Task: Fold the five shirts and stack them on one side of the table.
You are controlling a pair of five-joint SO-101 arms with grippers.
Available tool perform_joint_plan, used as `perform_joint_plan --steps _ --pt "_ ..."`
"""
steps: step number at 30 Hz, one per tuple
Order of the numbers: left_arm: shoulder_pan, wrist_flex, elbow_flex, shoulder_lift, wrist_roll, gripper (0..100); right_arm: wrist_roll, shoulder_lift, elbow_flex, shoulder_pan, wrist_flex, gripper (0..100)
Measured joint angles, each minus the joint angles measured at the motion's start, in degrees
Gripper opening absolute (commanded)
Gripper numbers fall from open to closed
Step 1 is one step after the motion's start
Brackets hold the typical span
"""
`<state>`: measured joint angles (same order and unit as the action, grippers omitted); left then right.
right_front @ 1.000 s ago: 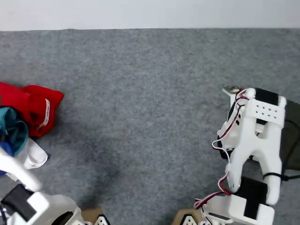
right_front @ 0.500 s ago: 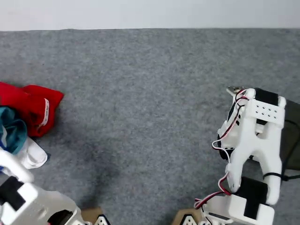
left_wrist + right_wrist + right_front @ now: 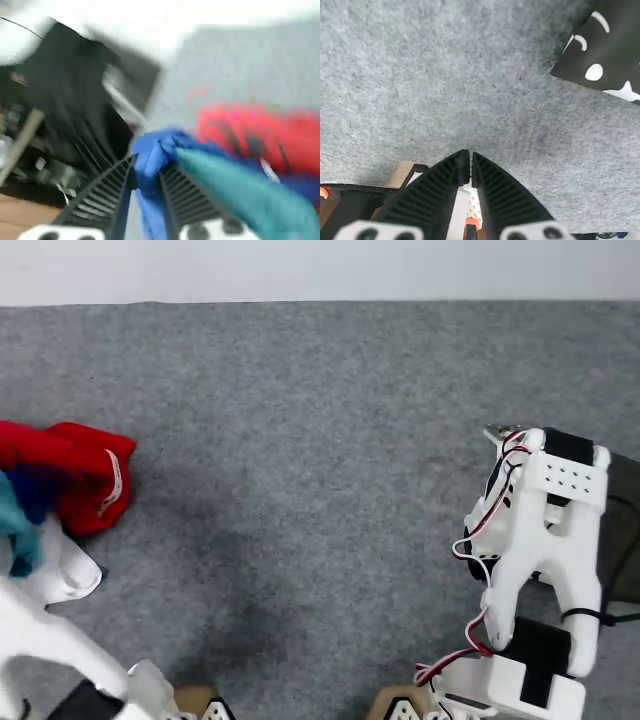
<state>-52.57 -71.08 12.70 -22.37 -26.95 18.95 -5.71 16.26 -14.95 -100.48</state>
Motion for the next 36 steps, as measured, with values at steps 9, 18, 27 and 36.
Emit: perform_joint_plan --steps 9,18,27,36 --pt "5.10 13.89 10.81 -3.43 13.10 0 0.00 0.00 0.00 0.00 0.00 1.4" --pt "13.45 22.59 11.87 -0.88 6.15 0 0.00 0.00 0.00 0.00 0.00 1.4" --pt "3.60 20.57 8.97 15.56 1.93 1 0.00 0.00 0.00 0.00 0.00 1.4" --pt "-4.04 9.23 7.12 28.22 -6.33 16 0.00 0.00 0.00 0.00 0.00 1.4"
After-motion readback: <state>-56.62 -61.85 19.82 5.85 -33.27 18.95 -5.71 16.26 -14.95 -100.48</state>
